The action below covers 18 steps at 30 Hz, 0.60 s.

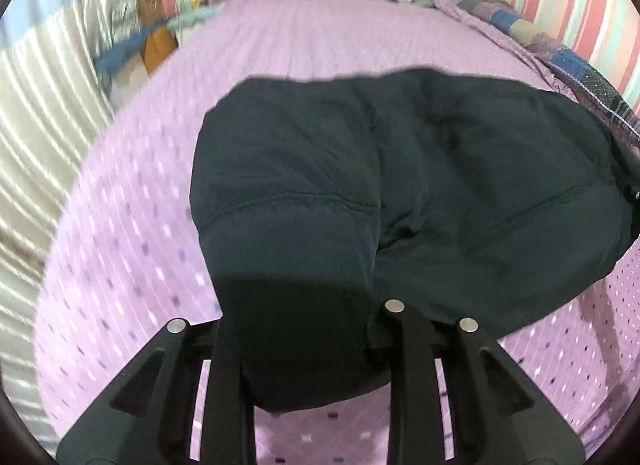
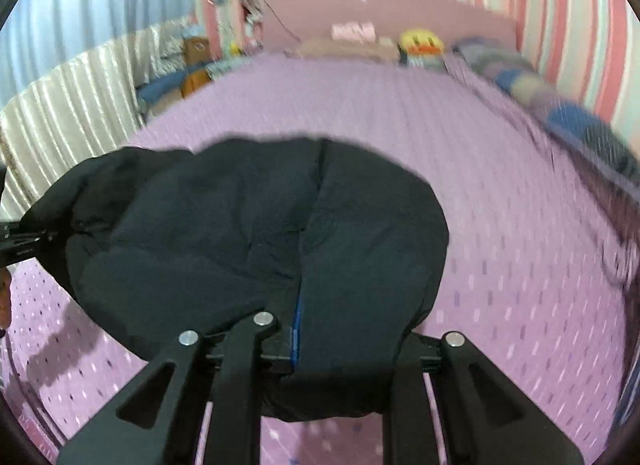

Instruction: Fold large clothes

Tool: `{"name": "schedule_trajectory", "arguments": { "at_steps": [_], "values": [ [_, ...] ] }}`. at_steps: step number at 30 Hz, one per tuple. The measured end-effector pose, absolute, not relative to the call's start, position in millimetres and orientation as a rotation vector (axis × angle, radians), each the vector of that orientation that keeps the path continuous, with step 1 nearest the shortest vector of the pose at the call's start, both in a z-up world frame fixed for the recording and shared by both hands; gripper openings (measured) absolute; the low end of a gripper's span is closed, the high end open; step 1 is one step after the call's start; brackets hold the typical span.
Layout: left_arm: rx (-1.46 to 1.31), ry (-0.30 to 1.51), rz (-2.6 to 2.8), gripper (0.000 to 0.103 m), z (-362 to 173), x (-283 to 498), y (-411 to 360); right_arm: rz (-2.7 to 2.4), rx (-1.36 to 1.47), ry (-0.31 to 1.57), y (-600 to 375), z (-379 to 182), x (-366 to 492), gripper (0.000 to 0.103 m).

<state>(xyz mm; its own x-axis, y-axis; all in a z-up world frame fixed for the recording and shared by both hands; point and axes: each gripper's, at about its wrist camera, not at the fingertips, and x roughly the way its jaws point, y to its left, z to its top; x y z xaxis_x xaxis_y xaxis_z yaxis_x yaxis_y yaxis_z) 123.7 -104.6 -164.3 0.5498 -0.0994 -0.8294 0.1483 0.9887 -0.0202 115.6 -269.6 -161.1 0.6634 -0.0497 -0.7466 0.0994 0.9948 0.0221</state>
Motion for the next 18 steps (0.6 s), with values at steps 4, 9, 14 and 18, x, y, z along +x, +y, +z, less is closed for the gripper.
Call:
{"name": "schedule_trajectory", "arguments": {
  "at_steps": [4,9,14,18],
  "values": [
    [0.035,0.972,-0.164,0.028,-178,118,-97,-0.102,0.081,0.885,-275,-186,116,0.017],
    [0.017,0.976,-0.163,0.031,-177,113,-81,-0.102,0.112,0.898,-279,-185,119,0.019],
    [0.013,1.017,-0.111,0.056,-183,115,-81,-0.116,0.122,0.934,-278,-185,114,0.035],
    [0.044,0.976,-0.046,0.089,-179,114,-88,-0.119,0.175,0.957,-284,-186,103,0.045]
  ]
}}
